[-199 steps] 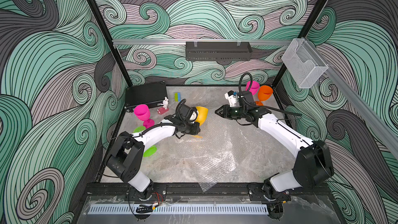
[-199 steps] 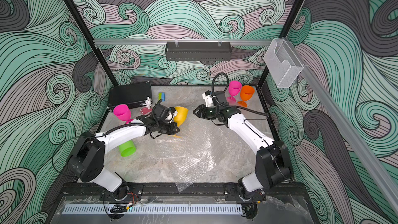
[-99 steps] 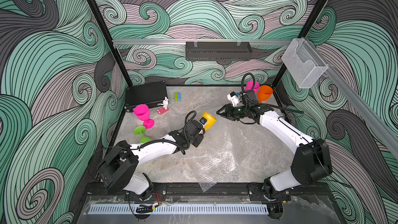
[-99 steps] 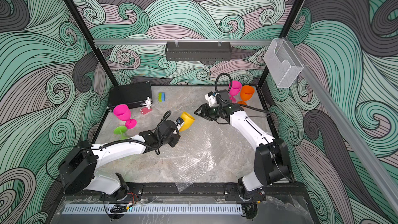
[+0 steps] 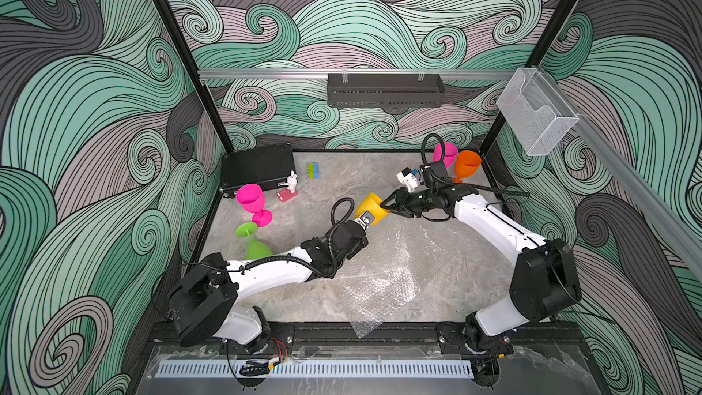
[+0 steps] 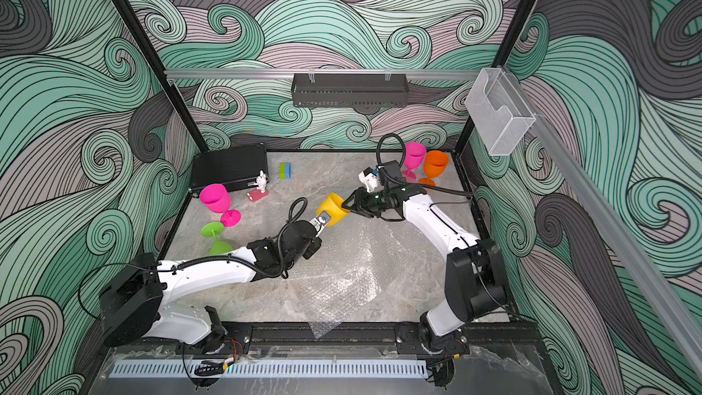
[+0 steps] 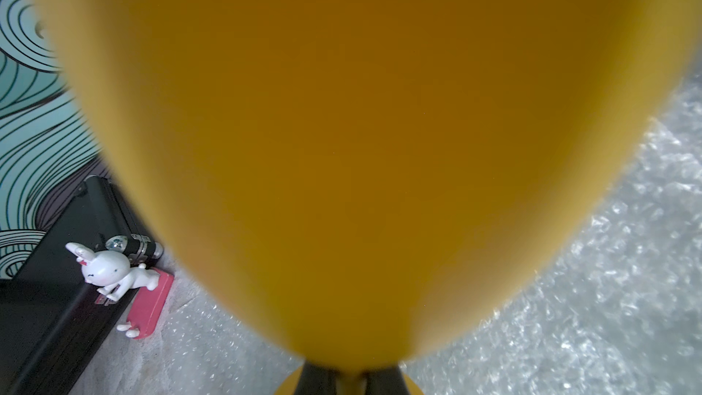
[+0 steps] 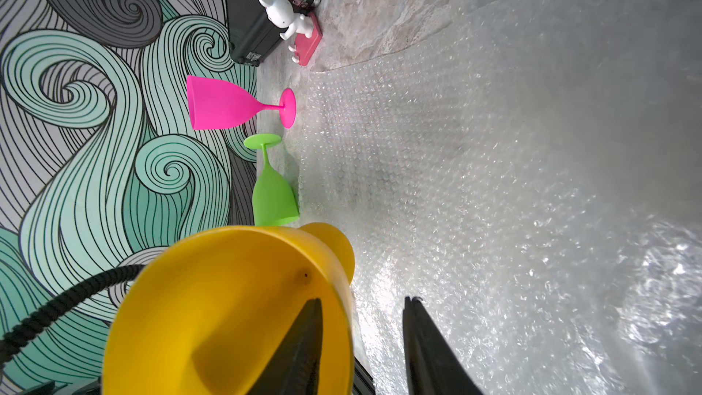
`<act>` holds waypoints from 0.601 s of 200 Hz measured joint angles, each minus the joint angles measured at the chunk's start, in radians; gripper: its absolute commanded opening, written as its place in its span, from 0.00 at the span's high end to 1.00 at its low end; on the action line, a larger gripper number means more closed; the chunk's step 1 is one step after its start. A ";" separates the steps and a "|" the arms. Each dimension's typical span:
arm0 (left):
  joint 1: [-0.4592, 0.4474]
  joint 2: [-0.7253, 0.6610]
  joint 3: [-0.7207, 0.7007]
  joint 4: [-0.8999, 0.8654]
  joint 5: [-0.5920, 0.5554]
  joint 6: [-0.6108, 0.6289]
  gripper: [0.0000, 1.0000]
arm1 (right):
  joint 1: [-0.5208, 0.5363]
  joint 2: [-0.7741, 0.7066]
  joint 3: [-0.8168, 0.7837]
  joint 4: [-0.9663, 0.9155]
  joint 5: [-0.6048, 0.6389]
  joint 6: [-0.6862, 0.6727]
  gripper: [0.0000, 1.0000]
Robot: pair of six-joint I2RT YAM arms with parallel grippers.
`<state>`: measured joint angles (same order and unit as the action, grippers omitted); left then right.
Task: Unpack wine glasses from bubble wrap
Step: Pick up the wine glass from the bubble wrap.
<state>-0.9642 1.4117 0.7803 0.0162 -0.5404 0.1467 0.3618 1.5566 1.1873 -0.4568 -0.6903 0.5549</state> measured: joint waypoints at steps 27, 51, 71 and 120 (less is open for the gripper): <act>-0.008 0.000 -0.001 0.019 -0.035 0.031 1.00 | 0.001 0.006 0.000 0.004 -0.018 0.005 0.76; -0.020 0.012 -0.006 0.039 -0.069 0.055 1.00 | 0.003 0.010 0.000 0.014 -0.037 0.012 0.84; -0.034 0.032 -0.006 0.059 -0.099 0.068 1.00 | 0.003 0.013 0.000 0.018 -0.042 0.024 0.91; -0.047 0.060 -0.006 0.086 -0.157 0.095 0.69 | 0.003 0.025 0.000 0.021 -0.035 0.030 1.00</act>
<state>-1.0111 1.4715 0.7746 0.1020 -0.6971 0.2413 0.3645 1.5814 1.1873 -0.4362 -0.7258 0.5846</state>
